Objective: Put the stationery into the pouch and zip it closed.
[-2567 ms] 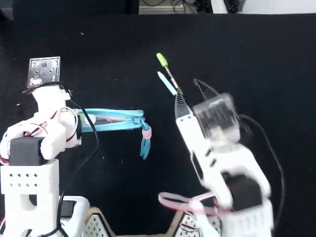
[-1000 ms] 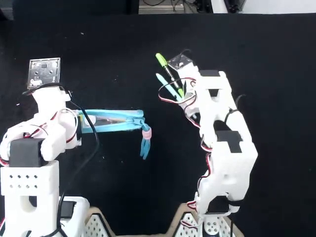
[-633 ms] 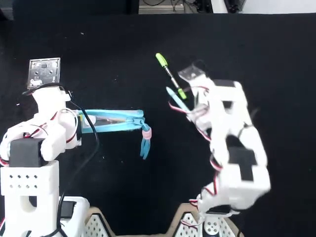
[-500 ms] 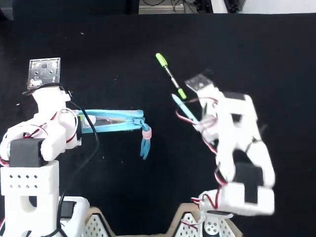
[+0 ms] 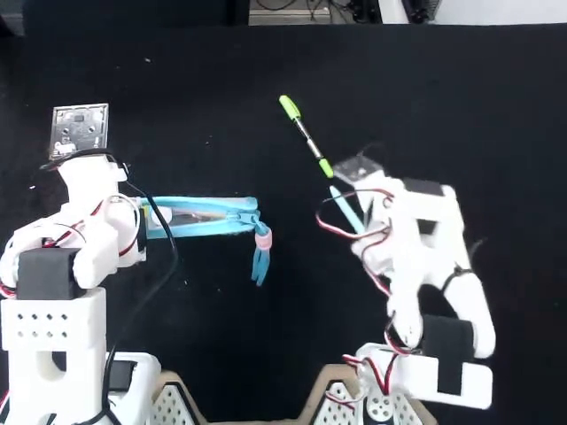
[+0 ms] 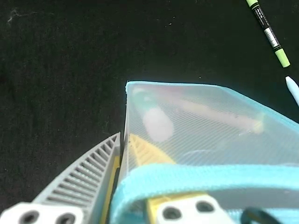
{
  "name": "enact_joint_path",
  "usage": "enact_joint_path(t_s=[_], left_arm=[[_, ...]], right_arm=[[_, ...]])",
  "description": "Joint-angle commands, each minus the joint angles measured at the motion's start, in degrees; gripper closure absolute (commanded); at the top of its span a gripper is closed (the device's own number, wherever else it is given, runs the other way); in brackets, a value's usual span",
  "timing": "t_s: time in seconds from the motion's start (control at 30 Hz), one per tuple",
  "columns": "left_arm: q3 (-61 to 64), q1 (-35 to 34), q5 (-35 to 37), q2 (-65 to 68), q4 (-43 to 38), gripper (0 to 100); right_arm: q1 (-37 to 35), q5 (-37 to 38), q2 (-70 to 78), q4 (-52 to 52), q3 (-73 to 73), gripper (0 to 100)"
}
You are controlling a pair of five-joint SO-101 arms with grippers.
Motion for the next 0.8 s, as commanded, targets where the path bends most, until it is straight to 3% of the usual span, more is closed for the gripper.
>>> enact_joint_path(t_s=[0.0, 0.23, 0.6, 0.77], left_arm=[[2.0, -0.7, 0.4, 0.5, -0.5, 97], [2.0, -0.7, 0.4, 0.5, -0.4, 97], [2.0, -0.4, 0.4, 0.5, -0.4, 97], [2.1, -0.3, 0.4, 0.5, -0.4, 97]], right_arm=[[-5.1, -4.7, -2.2, 2.8, -8.2, 82.2], [-8.6, -12.4, -1.7, -10.0, -10.4, 82.1], [-6.5, -12.9, -1.6, -35.5, 4.2, 82.1], [-6.5, -13.0, -1.6, -39.4, 6.1, 82.2]])
